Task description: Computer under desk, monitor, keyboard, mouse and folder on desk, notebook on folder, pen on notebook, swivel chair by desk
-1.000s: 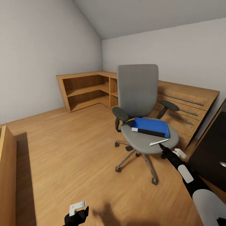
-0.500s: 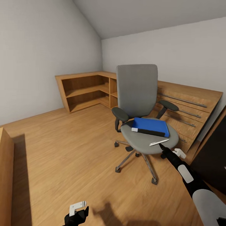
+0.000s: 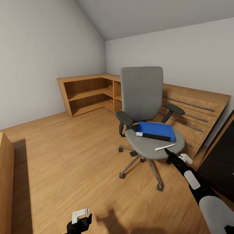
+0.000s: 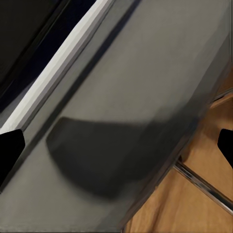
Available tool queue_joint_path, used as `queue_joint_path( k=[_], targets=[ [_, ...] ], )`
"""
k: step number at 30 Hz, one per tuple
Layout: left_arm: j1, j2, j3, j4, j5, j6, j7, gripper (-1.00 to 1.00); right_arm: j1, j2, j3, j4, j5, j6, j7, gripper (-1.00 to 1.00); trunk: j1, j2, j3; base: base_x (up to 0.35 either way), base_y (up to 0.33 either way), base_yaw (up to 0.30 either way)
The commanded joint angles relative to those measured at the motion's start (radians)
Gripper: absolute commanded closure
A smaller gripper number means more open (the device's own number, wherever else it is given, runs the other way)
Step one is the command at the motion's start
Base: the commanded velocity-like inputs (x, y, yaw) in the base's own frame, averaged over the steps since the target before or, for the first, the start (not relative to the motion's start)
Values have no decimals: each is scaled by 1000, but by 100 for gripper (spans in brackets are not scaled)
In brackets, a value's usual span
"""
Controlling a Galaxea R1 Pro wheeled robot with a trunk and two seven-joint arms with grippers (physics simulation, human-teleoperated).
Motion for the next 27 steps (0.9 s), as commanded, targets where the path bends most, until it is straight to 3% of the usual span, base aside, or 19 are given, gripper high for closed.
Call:
queue_joint_path(
  k=[1, 12, 27],
  targets=[
    [0, -1, 1, 0, 7, -3, 1, -100, 0, 1, -1, 62, -5, 9, 4, -100, 0, 0, -1, -79, 0, 0],
    [0, -1, 1, 0, 7, -3, 1, -100, 0, 1, -1, 62, -5, 9, 4, -100, 0, 0, -1, -216, 0, 0],
    [0, -1, 0, 0, 7, -3, 0, -100, 0, 1, -1, 62, -4, 8, 4, -100, 0, 0, -1, -30, 0, 0]
  ],
)
